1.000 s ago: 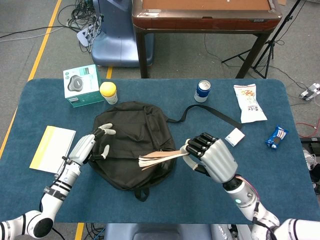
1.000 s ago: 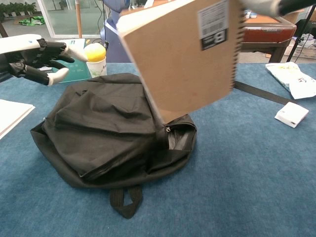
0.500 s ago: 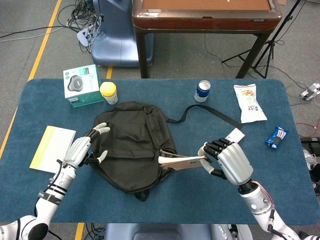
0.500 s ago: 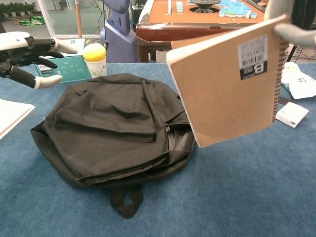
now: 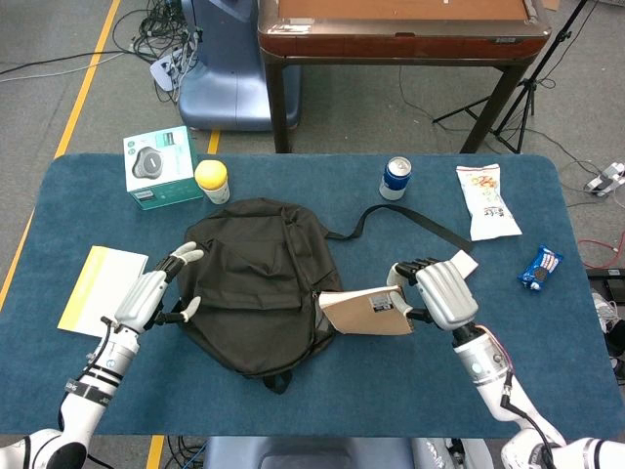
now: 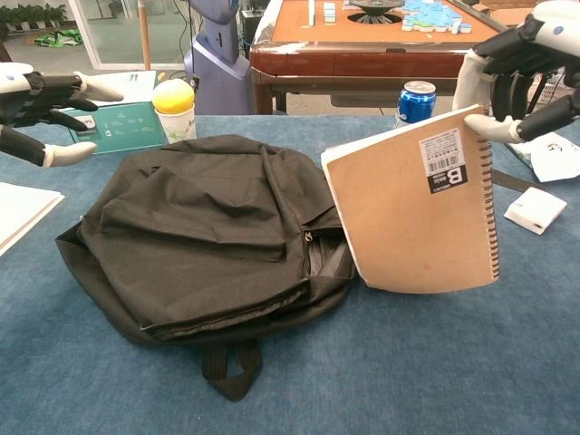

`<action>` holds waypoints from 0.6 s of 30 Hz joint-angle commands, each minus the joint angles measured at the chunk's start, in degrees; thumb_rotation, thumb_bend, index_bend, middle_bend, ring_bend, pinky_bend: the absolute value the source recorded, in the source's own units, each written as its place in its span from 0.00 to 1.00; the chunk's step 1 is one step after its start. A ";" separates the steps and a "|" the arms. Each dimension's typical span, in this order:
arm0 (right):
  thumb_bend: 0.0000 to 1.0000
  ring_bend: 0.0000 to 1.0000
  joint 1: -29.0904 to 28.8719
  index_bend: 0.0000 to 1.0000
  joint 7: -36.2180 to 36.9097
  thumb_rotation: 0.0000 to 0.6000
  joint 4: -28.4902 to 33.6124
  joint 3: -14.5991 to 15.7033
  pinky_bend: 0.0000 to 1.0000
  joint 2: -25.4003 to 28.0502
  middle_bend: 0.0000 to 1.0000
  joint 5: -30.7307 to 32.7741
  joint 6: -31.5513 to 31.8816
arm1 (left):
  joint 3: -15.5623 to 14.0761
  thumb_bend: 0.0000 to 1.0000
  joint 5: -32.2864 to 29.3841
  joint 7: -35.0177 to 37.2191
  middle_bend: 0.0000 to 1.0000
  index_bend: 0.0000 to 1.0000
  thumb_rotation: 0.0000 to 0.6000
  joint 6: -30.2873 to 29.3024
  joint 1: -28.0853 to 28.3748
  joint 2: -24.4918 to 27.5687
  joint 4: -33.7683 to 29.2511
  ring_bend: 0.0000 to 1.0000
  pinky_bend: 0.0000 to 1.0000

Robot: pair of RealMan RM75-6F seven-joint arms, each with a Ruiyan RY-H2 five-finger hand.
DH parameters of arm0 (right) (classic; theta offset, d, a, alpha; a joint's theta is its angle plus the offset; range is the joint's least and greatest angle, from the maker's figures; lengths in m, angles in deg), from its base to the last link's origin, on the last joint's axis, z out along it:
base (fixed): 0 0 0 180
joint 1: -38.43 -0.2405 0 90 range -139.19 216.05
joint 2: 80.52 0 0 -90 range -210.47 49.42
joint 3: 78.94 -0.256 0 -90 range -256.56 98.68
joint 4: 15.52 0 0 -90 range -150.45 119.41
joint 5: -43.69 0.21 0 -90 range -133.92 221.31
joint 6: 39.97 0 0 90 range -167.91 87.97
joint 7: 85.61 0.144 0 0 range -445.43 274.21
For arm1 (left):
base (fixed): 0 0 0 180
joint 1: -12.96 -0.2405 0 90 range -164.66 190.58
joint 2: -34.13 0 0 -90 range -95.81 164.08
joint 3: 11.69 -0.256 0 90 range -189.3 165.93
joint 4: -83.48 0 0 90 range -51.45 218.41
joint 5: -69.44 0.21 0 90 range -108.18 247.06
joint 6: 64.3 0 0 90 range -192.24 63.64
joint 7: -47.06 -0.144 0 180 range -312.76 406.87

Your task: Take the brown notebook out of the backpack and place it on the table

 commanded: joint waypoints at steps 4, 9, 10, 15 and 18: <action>0.57 0.44 -1.51 0.87 -1.56 1.00 -4.39 -3.57 0.57 -3.37 0.53 5.06 -2.30 | -0.07 0.36 0.04 0.60 0.04 0.14 1.00 -0.32 -0.53 0.34 -0.01 0.04 0.09; 0.56 0.36 -2.65 0.76 -2.28 1.00 -8.58 -6.00 0.51 -5.52 0.44 9.54 -4.33 | -0.02 0.36 0.11 1.28 0.04 0.14 1.00 -0.68 -1.03 0.67 0.27 0.04 0.09; 0.56 0.33 -2.98 0.68 -2.24 1.00 -9.15 -6.51 0.49 -5.72 0.40 10.66 -5.16 | 0.00 0.36 0.12 1.41 0.04 0.14 1.00 -0.75 -1.14 0.77 0.34 0.04 0.09; 0.55 0.10 -4.33 0.24 -3.38 1.00 -10.10 -8.02 0.26 -5.84 0.18 14.09 -7.98 | 0.29 0.35 0.01 1.91 0.04 0.14 1.00 -1.08 -1.53 1.25 0.59 0.04 0.09; 0.54 0.01 -4.74 0.04 -4.00 1.00 -9.87 -8.81 0.12 -5.74 0.05 14.97 -8.15 | 0.43 0.34 -0.02 2.08 0.04 0.14 1.00 -1.20 -1.67 1.48 0.78 0.04 0.09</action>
